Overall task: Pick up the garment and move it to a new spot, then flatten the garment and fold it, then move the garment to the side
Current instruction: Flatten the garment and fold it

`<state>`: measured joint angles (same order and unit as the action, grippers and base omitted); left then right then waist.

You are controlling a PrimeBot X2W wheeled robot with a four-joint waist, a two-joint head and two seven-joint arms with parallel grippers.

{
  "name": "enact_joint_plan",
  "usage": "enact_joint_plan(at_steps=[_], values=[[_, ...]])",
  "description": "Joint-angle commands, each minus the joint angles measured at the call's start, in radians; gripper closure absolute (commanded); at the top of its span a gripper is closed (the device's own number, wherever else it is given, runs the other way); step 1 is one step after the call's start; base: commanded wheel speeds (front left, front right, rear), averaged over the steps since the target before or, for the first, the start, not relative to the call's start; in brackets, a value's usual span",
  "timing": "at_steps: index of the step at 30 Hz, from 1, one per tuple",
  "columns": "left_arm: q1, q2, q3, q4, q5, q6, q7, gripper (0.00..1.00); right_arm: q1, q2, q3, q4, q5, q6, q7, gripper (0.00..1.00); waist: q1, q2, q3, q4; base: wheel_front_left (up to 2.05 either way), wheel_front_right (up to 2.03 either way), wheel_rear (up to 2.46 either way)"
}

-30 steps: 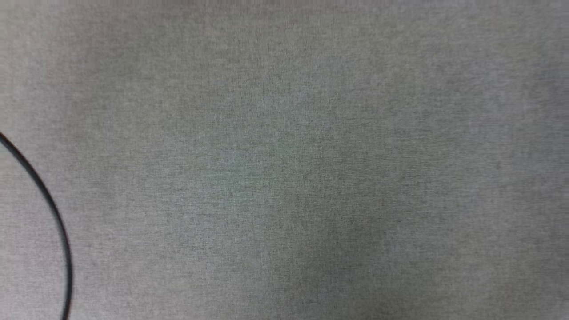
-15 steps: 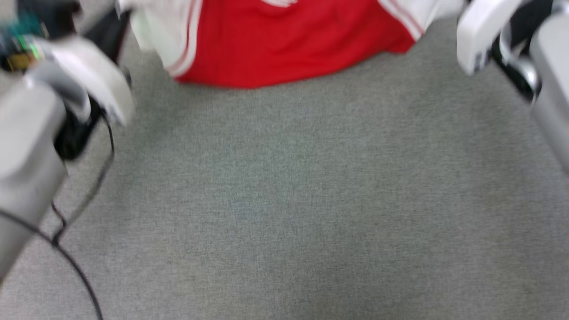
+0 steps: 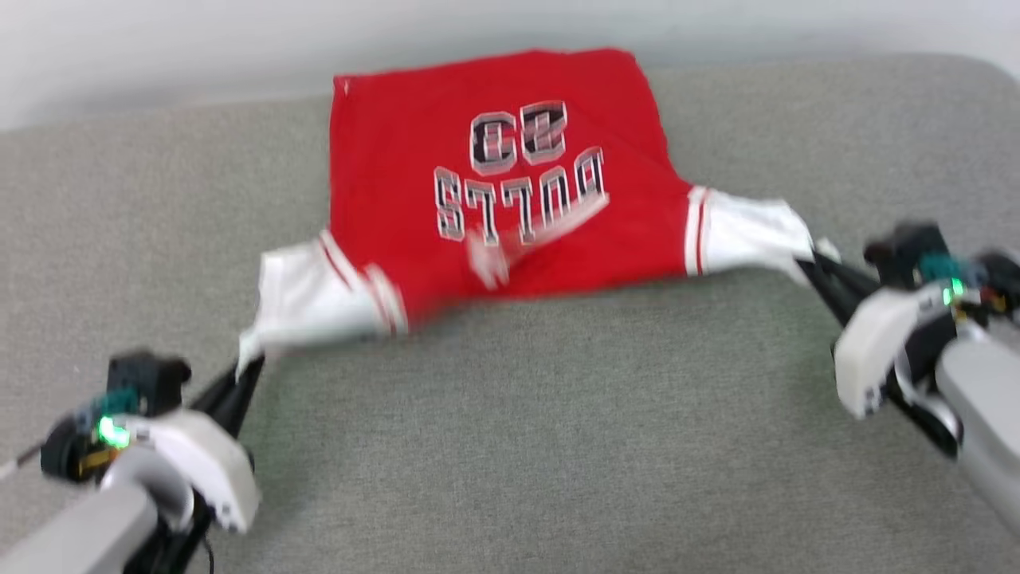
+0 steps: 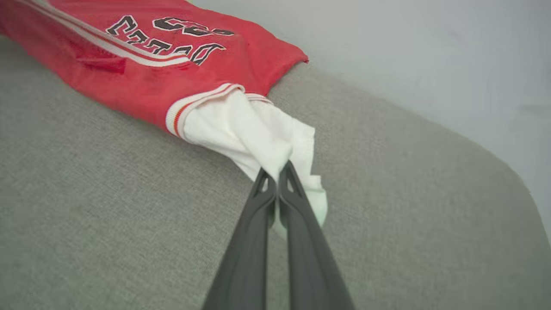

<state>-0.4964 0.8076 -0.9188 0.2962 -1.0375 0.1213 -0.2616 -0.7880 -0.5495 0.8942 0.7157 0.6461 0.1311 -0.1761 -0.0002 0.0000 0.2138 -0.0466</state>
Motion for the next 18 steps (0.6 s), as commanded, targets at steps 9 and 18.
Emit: enact_joint_plan(at_steps=[9, 18], values=[[0.267, 0.051, 0.051, -0.111, -0.021, 0.082, -0.004, 1.00, 0.298, -0.097, -0.062, -0.098, 0.027, -0.001, -0.016, 1.00, 0.0002, 0.0000, -0.110, -0.011, 0.00, 0.00, 0.00], [0.495, 0.077, 0.127, -0.227, -0.029, 0.139, -0.004, 1.00, 0.640, -0.192, -0.207, -0.266, 0.008, -0.001, 0.055, 1.00, 0.0002, 0.0000, -0.136, 0.000, 0.00, 0.00, 0.00]])
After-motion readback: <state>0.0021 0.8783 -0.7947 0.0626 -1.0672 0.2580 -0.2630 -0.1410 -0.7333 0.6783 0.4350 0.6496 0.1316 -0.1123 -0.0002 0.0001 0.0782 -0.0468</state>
